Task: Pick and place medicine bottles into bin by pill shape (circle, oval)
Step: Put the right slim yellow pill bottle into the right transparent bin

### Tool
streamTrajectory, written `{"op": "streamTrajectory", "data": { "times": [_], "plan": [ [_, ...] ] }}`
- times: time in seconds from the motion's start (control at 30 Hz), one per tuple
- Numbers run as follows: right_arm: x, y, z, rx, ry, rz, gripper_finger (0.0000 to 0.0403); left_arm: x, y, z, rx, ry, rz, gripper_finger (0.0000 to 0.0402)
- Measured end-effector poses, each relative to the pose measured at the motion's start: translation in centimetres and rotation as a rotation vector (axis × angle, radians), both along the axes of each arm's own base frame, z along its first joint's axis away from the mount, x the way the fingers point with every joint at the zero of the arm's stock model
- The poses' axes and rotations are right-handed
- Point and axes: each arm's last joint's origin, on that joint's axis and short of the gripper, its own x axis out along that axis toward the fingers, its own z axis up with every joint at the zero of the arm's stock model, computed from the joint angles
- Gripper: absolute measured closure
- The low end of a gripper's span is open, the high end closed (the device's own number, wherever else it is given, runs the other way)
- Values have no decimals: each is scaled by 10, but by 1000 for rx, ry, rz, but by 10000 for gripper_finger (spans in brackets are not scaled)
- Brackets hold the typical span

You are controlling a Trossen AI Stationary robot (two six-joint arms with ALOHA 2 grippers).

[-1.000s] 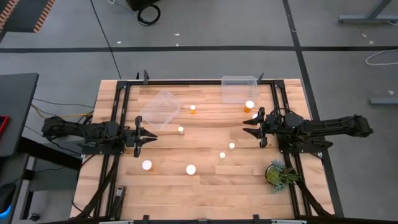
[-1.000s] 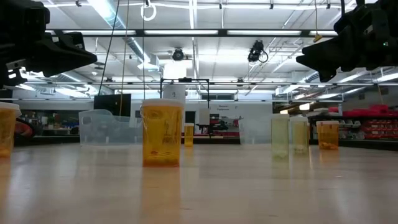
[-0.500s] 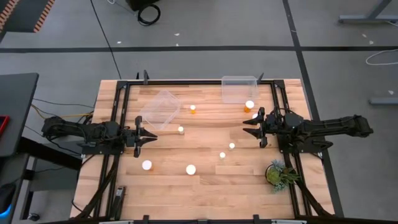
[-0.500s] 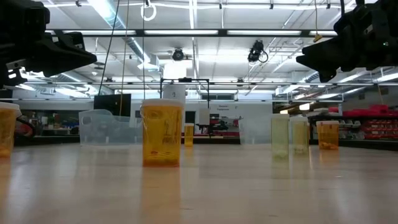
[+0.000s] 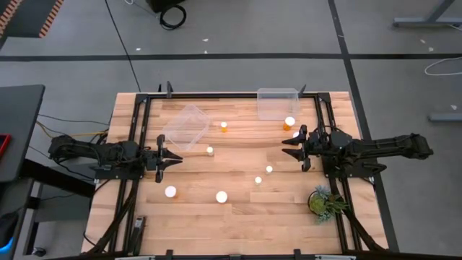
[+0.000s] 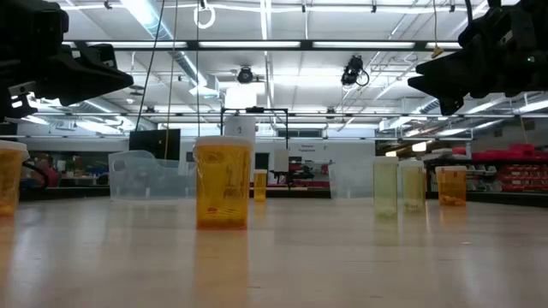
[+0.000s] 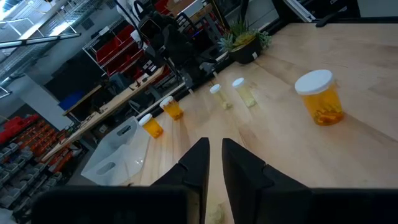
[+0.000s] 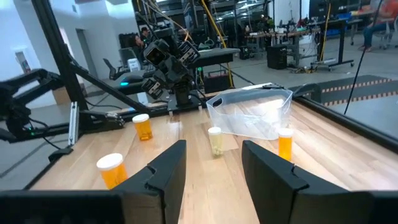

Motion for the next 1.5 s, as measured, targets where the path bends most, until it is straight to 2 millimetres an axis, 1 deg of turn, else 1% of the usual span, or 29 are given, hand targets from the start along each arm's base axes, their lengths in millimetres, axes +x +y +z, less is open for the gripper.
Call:
{"op": "streamTrajectory", "data": {
  "times": [0.3, 0.4, 0.57, 0.87, 1.03, 1.2, 1.3, 1.5],
  "plan": [
    [0, 0, 0, 22, -2, -1, 240, 0, 0, 0, 0, 0, 0, 343],
    [0, -1, 0, 20, -2, -33, 240, 0, 0, 0, 0, 0, 0, 347],
    [-1, -4, 0, 8, -2, -137, 240, 0, 0, 0, 0, 0, 0, 350],
    [-1, -4, 3, -18, -28, -152, 240, 0, 0, 0, 0, 1, 0, 343],
    [0, -5, 14, -11, -28, -166, 240, 0, 0, 0, 0, 0, 0, 350],
    [4, -6, 25, 3, 76, -221, 240, 0, 0, 0, 0, 0, 0, 346],
    [8, -8, 28, 16, 156, -266, 240, 0, 0, 0, 0, 0, 0, 343],
    [21, -8, 33, 48, 260, -278, 240, 0, 0, 0, 0, 0, 0, 347]
  ]
}}
